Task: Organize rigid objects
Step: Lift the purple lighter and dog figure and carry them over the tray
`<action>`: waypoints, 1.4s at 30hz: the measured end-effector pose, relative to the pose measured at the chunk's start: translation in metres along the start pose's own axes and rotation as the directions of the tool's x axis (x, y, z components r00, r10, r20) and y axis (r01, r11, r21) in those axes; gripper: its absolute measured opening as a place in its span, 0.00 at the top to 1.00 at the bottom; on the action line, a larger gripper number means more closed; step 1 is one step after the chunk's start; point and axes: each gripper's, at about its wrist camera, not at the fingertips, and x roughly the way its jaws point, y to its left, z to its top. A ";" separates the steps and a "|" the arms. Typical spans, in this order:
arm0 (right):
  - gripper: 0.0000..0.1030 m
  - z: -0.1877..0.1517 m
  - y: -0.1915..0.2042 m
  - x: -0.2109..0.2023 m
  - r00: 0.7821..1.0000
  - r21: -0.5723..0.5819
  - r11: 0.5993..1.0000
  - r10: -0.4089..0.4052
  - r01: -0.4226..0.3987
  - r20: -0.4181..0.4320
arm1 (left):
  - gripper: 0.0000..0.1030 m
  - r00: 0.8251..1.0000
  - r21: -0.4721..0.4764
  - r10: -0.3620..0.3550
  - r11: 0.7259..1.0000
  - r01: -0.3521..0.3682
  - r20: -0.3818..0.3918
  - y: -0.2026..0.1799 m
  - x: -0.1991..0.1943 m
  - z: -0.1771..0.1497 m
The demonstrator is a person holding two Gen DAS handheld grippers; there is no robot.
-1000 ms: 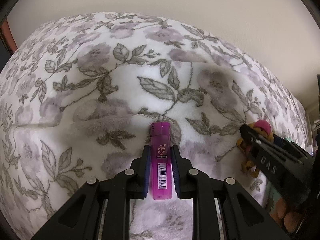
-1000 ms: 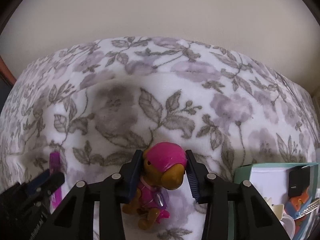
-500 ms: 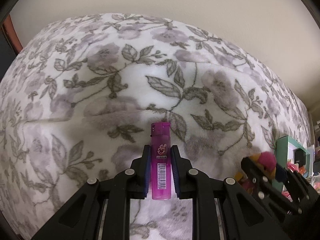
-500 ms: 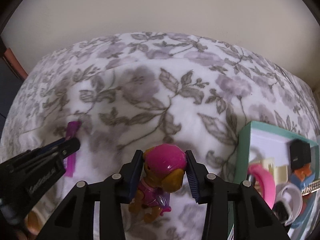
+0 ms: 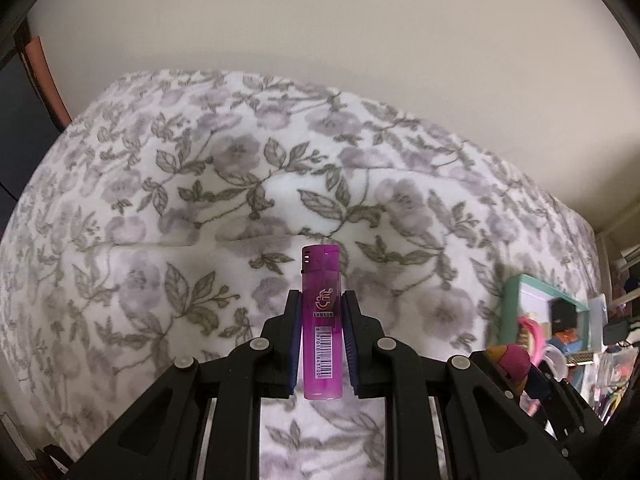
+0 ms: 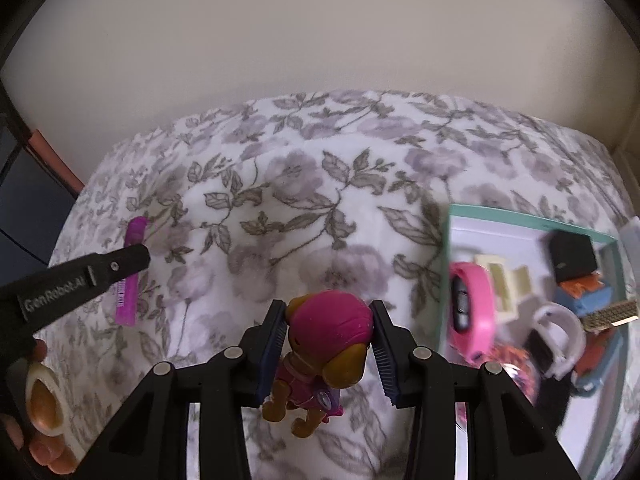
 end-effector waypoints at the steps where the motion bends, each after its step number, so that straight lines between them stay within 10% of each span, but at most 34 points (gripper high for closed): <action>1: 0.57 -0.002 -0.003 -0.007 1.000 0.010 1.000 0.008 -0.008 0.006 | 0.80 1.000 0.004 -0.002 1.000 0.002 0.007 -0.003 -0.008 -0.002; 16: 0.57 -0.048 -0.056 -0.087 0.998 0.084 0.996 -0.001 -0.005 0.068 | 0.80 0.998 0.092 -0.031 0.995 0.026 0.049 -0.047 -0.070 -0.066; 42: 0.57 -0.106 -0.140 -0.135 0.995 0.283 0.957 -0.087 0.069 0.053 | 0.80 0.995 0.322 -0.094 0.941 0.100 -0.034 -0.134 -0.067 -0.160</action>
